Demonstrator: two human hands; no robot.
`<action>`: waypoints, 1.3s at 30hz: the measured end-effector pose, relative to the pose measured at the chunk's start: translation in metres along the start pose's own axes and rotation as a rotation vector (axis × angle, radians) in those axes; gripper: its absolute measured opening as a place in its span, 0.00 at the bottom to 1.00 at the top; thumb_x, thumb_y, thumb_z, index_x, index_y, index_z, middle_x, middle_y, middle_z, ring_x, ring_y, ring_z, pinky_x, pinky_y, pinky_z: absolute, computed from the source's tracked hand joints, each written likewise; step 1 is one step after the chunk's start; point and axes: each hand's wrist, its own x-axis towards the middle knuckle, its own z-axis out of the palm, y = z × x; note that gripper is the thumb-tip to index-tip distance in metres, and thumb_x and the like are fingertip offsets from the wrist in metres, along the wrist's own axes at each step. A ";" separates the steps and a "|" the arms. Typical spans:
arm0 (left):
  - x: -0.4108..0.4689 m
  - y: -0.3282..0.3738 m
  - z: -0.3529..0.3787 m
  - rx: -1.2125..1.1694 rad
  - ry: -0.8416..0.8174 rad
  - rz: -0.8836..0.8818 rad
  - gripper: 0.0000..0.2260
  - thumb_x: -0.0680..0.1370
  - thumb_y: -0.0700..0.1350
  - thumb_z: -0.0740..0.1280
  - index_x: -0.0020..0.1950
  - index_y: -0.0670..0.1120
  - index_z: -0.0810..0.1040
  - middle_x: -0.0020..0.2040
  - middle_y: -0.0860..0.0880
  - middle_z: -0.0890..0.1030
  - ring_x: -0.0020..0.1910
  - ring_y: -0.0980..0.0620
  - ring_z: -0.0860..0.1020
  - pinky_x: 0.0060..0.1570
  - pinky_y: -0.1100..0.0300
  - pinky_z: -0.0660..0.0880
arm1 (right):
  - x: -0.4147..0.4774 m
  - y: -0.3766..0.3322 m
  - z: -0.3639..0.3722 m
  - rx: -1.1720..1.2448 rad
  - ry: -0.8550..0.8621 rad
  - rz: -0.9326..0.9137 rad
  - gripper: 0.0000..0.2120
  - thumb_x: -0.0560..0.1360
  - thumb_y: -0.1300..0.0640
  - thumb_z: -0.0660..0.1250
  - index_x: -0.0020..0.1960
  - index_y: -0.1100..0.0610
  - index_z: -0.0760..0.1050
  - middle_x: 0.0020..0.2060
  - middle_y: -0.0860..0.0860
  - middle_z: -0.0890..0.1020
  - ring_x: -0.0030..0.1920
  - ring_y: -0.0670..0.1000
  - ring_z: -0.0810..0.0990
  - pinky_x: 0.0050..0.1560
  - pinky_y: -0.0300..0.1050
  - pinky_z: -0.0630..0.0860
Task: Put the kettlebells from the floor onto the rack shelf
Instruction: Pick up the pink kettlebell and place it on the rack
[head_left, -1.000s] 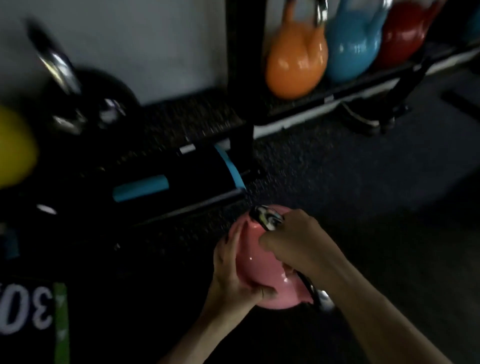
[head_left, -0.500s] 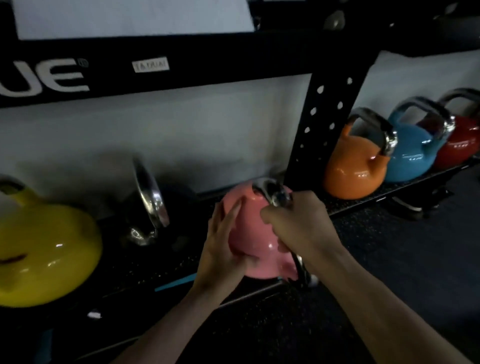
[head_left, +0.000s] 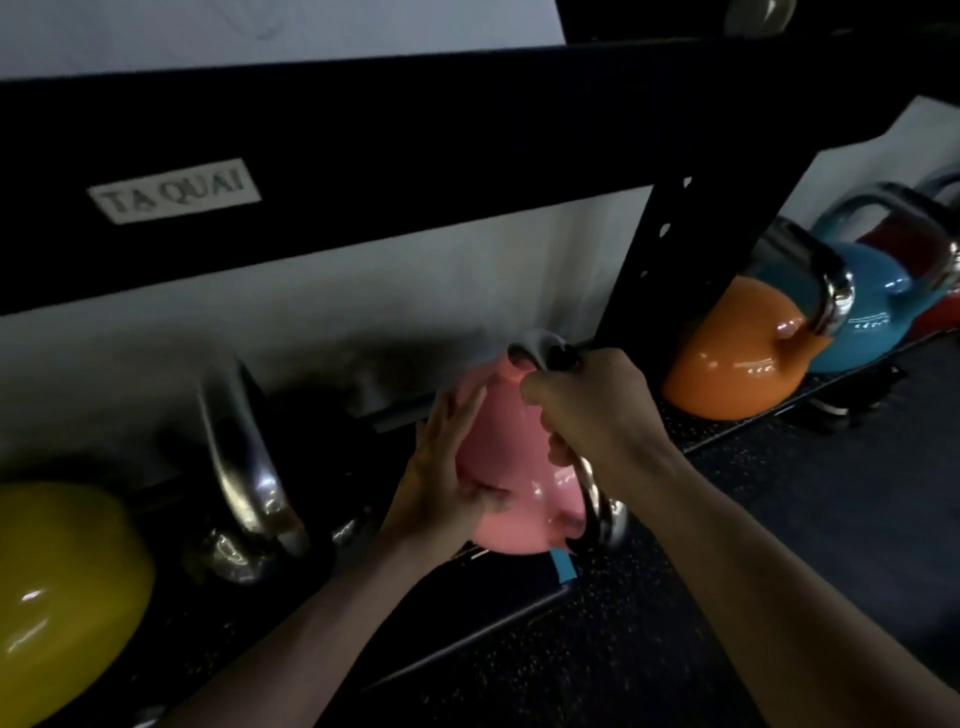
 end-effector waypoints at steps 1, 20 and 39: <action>0.006 0.000 -0.002 0.006 -0.028 -0.019 0.51 0.64 0.36 0.79 0.75 0.64 0.53 0.81 0.51 0.51 0.77 0.59 0.50 0.64 0.79 0.51 | 0.008 -0.004 0.001 0.016 -0.006 0.018 0.08 0.67 0.60 0.69 0.32 0.63 0.79 0.18 0.51 0.76 0.16 0.51 0.74 0.24 0.43 0.73; 0.063 -0.022 -0.018 -0.030 -0.089 -0.104 0.43 0.65 0.50 0.76 0.76 0.61 0.60 0.74 0.55 0.67 0.71 0.57 0.68 0.65 0.60 0.66 | 0.023 0.000 0.034 -0.210 0.216 -0.269 0.07 0.72 0.56 0.67 0.45 0.59 0.75 0.36 0.56 0.83 0.37 0.60 0.82 0.37 0.53 0.79; 0.043 -0.020 0.011 0.083 0.023 -0.023 0.63 0.50 0.63 0.79 0.78 0.63 0.47 0.67 0.65 0.52 0.59 0.76 0.58 0.43 0.88 0.58 | 0.040 0.010 0.022 -0.100 0.122 -0.352 0.06 0.69 0.58 0.68 0.36 0.56 0.72 0.26 0.47 0.73 0.27 0.50 0.69 0.27 0.38 0.62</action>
